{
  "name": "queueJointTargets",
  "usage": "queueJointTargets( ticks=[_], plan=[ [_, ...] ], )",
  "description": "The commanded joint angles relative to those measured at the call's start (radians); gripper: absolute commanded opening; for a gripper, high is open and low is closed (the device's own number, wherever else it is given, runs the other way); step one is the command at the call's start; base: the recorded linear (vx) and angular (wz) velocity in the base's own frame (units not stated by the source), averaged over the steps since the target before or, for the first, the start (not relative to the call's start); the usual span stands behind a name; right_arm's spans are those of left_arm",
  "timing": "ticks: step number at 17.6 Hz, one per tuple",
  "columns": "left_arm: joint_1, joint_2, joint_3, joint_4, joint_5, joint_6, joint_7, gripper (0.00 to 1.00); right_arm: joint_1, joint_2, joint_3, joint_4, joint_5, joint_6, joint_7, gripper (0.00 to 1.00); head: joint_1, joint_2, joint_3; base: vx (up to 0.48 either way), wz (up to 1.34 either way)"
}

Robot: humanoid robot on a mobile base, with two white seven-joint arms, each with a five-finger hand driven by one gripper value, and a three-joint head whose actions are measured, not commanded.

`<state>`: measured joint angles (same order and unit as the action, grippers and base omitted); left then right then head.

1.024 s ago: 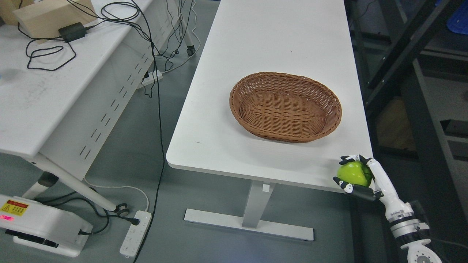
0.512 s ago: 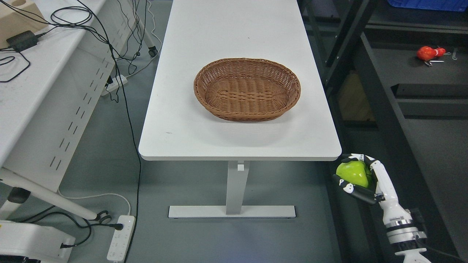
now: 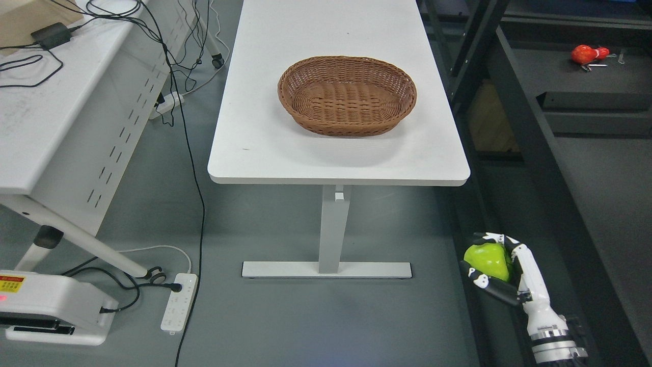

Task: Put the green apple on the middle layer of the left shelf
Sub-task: 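Carry the green apple out of the basket, holding it low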

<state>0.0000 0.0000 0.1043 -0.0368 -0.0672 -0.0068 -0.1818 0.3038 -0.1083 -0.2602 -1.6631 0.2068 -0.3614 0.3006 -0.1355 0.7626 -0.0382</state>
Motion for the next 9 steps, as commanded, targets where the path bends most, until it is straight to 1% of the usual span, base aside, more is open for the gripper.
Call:
queueJointTargets(
  ticks=[1, 9],
  plan=[
    [-0.021, 0.017, 0.000, 0.000, 0.000, -0.001, -0.001, 1.00, 0.055, 0.047, -0.016, -0.018, -0.006, -0.013, -0.005, 0.00, 0.0000, 0.000, 0.000, -0.244, 0.18],
    [-0.021, 0.017, 0.000, 0.000, 0.001, -0.001, -0.001, 1.00, 0.077, 0.047, -0.022, -0.018, -0.006, -0.014, -0.006, 0.01, 0.0000, 0.000, 0.000, -0.229, 0.17]
  ],
)
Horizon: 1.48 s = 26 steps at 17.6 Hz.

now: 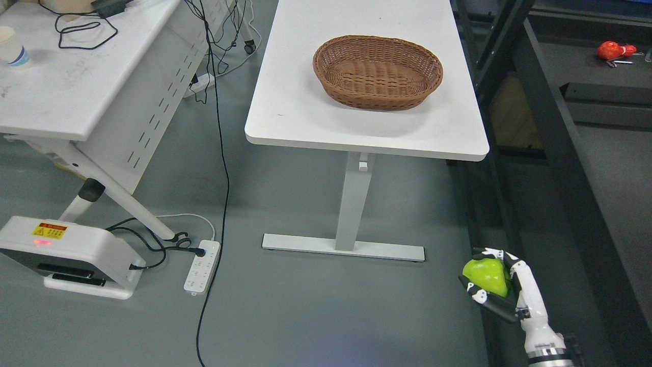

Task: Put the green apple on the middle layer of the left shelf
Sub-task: 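Turn and drive toward the black shelf holding the apple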

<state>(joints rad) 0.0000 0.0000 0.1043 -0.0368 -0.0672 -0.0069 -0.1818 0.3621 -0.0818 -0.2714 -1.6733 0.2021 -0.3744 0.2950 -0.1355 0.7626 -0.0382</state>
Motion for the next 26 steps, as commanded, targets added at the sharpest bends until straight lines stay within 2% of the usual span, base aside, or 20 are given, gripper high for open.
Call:
queueJointTargets(
  ticks=[1, 12, 14, 18, 20, 23, 26],
  plan=[
    [-0.021, 0.017, 0.000, 0.000, 0.000, -0.001, -0.001, 1.00, 0.018, 0.020, -0.012, -0.008, -0.001, -0.001, 0.001, 0.01, 0.0000, 0.000, 0.000, -0.207, 0.10],
    [-0.021, 0.017, 0.000, 0.000, 0.001, -0.001, -0.001, 1.00, 0.017, 0.023, -0.045, -0.008, -0.003, -0.001, -0.005, 0.01, 0.0000, 0.000, 0.000, -0.249, 0.00],
    [-0.021, 0.017, 0.000, 0.000, 0.001, -0.001, -0.001, 1.00, -0.038, 0.048, -0.043, -0.009, -0.003, 0.000, -0.007, 0.01, 0.0000, 0.000, 0.000, -0.258, -0.13],
    [-0.021, 0.017, 0.000, 0.000, 0.001, -0.001, -0.001, 1.00, -0.256, 0.064, -0.038, -0.008, 0.013, 0.058, -0.014, 0.01, 0.0000, 0.000, 0.000, -0.210, -0.41],
    [-0.021, 0.017, 0.000, 0.000, 0.000, -0.001, -0.001, 1.00, -0.345, 0.064, -0.029, -0.005, 0.017, 0.103, -0.080, 0.01, 0.0000, 0.000, 0.000, -0.161, -0.62],
    [-0.021, 0.017, 0.000, 0.000, 0.000, -0.001, -0.001, 1.00, -0.394, 0.064, -0.012, -0.009, 0.017, 0.124, -0.219, 0.01, 0.0000, 0.000, 0.000, -0.128, -0.68],
    [-0.021, 0.017, 0.000, 0.000, 0.001, -0.001, -0.001, 1.00, -0.397, 0.064, -0.099, -0.032, 0.016, 0.118, -0.249, 0.01, 0.0000, 0.000, 0.000, -0.081, -0.61]
  ],
)
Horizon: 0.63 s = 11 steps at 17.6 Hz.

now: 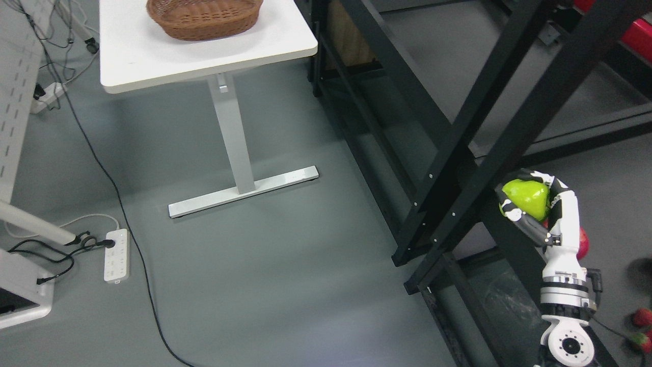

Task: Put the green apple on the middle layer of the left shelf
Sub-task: 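Turn and drive toward the black shelf holding the apple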

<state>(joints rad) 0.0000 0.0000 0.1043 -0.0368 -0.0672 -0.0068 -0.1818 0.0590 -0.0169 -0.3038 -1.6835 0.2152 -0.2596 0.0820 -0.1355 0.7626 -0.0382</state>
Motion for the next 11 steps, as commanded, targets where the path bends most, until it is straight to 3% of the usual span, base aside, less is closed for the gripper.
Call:
queueJointTargets(
  ticks=[1, 5, 11],
  plan=[
    [-0.021, 0.017, 0.000, 0.000, 0.000, -0.001, -0.001, 1.00, -0.096, -0.001, -0.096, -0.024, 0.003, 0.003, -0.036, 0.01, 0.0000, 0.000, 0.000, -0.059, -0.54],
    [-0.021, 0.017, 0.000, 0.000, 0.000, -0.001, -0.001, 1.00, -0.105, -0.018, -0.153, -0.019, 0.016, 0.011, -0.039, 0.01, 0.0000, 0.000, 0.000, -0.042, -0.58],
    [-0.021, 0.017, 0.000, 0.000, 0.000, -0.001, -0.001, 1.00, -0.148, -0.037, -0.196, 0.025, 0.173, 0.039, -0.094, 0.02, 0.0000, 0.000, 0.000, -0.036, -0.65]
  ],
)
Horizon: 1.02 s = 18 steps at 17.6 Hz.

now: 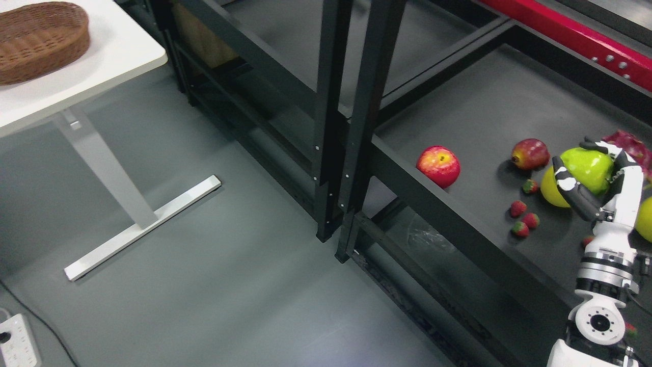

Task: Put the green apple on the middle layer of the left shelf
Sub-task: 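Turn and drive toward the black shelf holding the apple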

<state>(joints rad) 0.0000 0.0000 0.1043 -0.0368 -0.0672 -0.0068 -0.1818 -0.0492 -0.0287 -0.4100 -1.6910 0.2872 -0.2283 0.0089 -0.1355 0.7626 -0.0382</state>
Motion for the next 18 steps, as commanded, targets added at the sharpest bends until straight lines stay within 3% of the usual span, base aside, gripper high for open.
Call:
queueJointTargets(
  ticks=[1, 7, 9, 11, 18],
  plan=[
    [-0.021, 0.017, 0.000, 0.000, 0.001, -0.001, -0.001, 1.00, -0.041, -0.030, -0.090, 0.040, 0.111, 0.007, -0.021, 0.02, 0.0000, 0.000, 0.000, -0.021, -0.64],
    [-0.021, 0.017, 0.000, 0.000, 0.000, -0.001, -0.001, 1.00, -0.099, -0.043, -0.072, 0.148, 0.308, 0.053, -0.020, 0.02, 0.0000, 0.000, 0.000, 0.028, -0.57],
    [-0.021, 0.017, 0.000, 0.000, 0.000, -0.001, -0.001, 1.00, -0.127, -0.065, -0.003, 0.203, 0.381, 0.101, -0.015, 0.03, 0.0000, 0.000, 0.000, 0.091, -0.55],
    [-0.021, 0.017, 0.000, 0.000, 0.000, -0.001, -0.001, 1.00, -0.139, -0.076, 0.085, 0.243, 0.392, 0.159, -0.017, 0.03, 0.0000, 0.000, 0.000, 0.120, -0.56],
    [-0.021, 0.017, 0.000, 0.000, 0.000, -0.001, -0.001, 1.00, -0.127, 0.011, 0.252, 0.243, 0.395, 0.205, -0.012, 0.03, 0.0000, 0.000, 0.000, 0.166, -0.62]
  ],
)
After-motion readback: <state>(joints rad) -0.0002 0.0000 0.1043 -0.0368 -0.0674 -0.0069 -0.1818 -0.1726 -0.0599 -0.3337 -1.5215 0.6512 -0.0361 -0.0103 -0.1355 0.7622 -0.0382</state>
